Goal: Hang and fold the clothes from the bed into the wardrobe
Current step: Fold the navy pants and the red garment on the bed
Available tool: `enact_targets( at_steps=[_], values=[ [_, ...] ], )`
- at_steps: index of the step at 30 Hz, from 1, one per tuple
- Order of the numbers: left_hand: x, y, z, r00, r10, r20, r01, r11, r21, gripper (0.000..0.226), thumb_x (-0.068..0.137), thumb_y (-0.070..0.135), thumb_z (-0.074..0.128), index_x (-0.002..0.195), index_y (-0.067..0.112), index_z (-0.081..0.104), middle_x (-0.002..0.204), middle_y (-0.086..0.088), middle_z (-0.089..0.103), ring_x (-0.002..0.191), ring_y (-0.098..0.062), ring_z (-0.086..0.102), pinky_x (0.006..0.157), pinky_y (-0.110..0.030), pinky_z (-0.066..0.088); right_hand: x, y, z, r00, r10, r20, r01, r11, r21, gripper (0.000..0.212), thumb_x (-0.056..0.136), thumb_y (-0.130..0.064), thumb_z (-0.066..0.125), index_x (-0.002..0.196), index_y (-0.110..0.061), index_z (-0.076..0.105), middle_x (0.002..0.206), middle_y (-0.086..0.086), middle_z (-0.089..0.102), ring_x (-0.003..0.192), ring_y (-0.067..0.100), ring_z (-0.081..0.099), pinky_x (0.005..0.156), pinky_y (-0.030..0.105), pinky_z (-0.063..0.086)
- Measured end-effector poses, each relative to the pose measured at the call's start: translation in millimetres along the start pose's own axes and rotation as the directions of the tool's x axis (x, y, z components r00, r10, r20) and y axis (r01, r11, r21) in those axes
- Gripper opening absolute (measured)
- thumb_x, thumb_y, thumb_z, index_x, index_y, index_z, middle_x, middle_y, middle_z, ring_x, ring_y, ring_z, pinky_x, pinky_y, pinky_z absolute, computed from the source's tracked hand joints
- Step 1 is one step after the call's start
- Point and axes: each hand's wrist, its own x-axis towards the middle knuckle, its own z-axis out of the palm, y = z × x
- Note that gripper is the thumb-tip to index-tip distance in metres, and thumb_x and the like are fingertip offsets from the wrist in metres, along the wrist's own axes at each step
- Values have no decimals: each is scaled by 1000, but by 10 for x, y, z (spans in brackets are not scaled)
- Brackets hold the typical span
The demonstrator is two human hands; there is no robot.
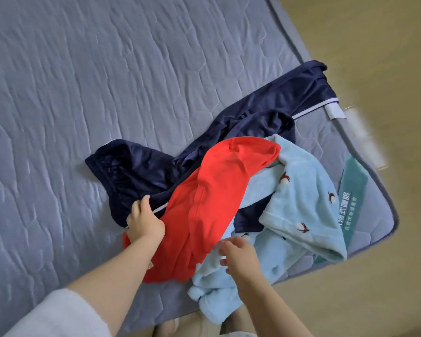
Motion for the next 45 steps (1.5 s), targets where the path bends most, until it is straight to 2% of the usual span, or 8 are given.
enact_targets(
  at_steps=[3, 7, 18, 25, 30, 34, 38, 45],
  values=[
    [295, -158, 78, 997, 53, 47, -61, 977, 204, 67, 88, 1, 43, 143, 34, 23, 154, 2, 11, 138, -28, 15, 105, -44, 30, 200, 5, 222, 1000, -11, -24, 9, 999, -52, 16, 84, -8, 43, 73, -14, 54, 72, 4, 60, 75, 22, 54, 75, 34, 45],
    [639, -232, 46, 930, 363, 60, -354, 840, 412, 25, 91, 12, 42, 110, 21, 56, 122, -1, 56, 127, -22, 38, 100, -38, 26, 335, 57, 335, 989, -19, -147, 8, 997, -76, 15, 82, -8, 41, 72, -11, 52, 65, 6, 58, 66, 21, 53, 71, 34, 46],
    [104, -559, -931, 936, 348, -59, -347, 878, -330, 13, 98, 23, 37, 91, 16, 46, 83, -9, 57, 74, -30, 49, 63, -36, 37, -340, -317, 635, 944, -144, -296, 165, 985, 47, 7, 84, -4, 44, 78, -8, 45, 66, 9, 47, 64, 22, 46, 64, 33, 36],
    [-125, -671, -2259, 992, 39, 122, 92, 438, -894, 25, 95, 23, 45, 73, 14, 53, 72, -10, 54, 67, -23, 52, 59, -26, 42, -1289, -662, 1253, 895, -275, -351, 327, 940, 99, 15, 85, -7, 49, 98, -16, 50, 83, 3, 54, 72, 22, 50, 77, 40, 43],
    [-599, -1124, -3022, 938, 145, 316, 277, 239, -931, 23, 92, 18, 49, 73, 8, 58, 76, -13, 58, 70, -26, 56, 72, -37, 46, -2018, -711, 1948, 915, -356, -192, 390, 903, 184, 20, 86, -5, 52, 100, -19, 53, 83, 0, 57, 65, 15, 50, 67, 30, 41],
    [-897, -1636, -3398, 925, 150, 348, 343, 62, -937, 26, 92, 17, 48, 104, -1, 62, 105, -24, 61, 95, -36, 60, 93, -49, 45, -2363, -664, 2371, 826, -563, 23, 561, 817, -132, 49, 78, 9, 48, 117, -22, 50, 119, 7, 57, 103, 23, 56, 92, 37, 45],
    [-1193, -1991, -3659, 939, 228, 257, 296, -156, -942, 31, 96, 16, 37, 84, 0, 61, 74, -18, 69, 62, -30, 67, 55, -37, 57, -2576, -596, 2612, 744, -634, 211, 596, 486, -639, 65, 81, -16, 57, 139, -36, 33, 140, -4, 38, 123, 28, 42, 93, 32, 36],
    [-1434, -2110, -3923, 943, 247, 221, 271, -191, -943, 37, 98, 20, 39, 78, 0, 63, 57, -16, 63, 51, -25, 62, 43, -31, 48, -2844, -813, 2647, 770, -618, 162, 622, 669, -407, 17, 87, -15, 53, 95, -24, 65, 91, -1, 68, 87, 17, 59, 65, 25, 38]
  ],
)
